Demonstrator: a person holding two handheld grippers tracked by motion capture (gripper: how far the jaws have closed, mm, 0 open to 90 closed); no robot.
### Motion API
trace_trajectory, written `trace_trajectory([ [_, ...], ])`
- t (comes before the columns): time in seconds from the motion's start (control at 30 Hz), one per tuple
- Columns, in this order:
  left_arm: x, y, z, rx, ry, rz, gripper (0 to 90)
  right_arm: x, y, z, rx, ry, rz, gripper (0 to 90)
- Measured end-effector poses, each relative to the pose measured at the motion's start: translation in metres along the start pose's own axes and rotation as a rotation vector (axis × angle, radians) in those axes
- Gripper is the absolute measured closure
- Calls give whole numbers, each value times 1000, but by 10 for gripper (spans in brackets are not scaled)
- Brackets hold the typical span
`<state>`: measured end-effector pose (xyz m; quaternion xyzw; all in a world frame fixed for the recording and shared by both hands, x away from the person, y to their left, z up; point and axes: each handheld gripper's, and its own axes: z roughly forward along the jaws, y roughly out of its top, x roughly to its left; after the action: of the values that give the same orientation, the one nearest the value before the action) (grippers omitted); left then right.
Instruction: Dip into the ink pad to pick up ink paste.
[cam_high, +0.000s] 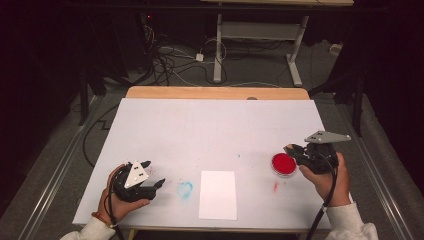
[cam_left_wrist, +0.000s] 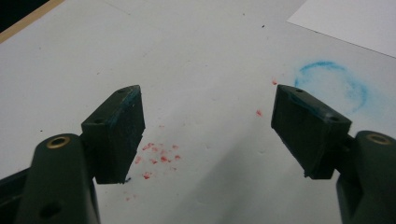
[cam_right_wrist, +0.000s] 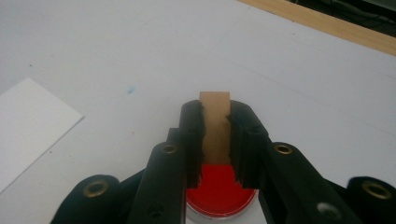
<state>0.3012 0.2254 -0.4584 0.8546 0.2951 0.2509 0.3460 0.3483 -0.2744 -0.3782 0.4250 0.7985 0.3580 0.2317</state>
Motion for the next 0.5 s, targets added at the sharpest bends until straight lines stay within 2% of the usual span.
trace_trajectory([
  [0.1, -1, 0, 1, 7, -9, -6, 249, 2, 1, -5, -19, 10, 2, 762],
  [0.23, 0, 1, 1, 2, -5, 8, 249, 6, 3, -10, -36, 34, 1, 762],
  [0.3, -1, 1, 2, 6, -12, -3, 249, 9, 4, -11, -44, 50, -1, 762],
  [0.5, -1, 2, 2, 6, -11, -3, 249, 21, 8, -13, -56, 80, -30, 762],
])
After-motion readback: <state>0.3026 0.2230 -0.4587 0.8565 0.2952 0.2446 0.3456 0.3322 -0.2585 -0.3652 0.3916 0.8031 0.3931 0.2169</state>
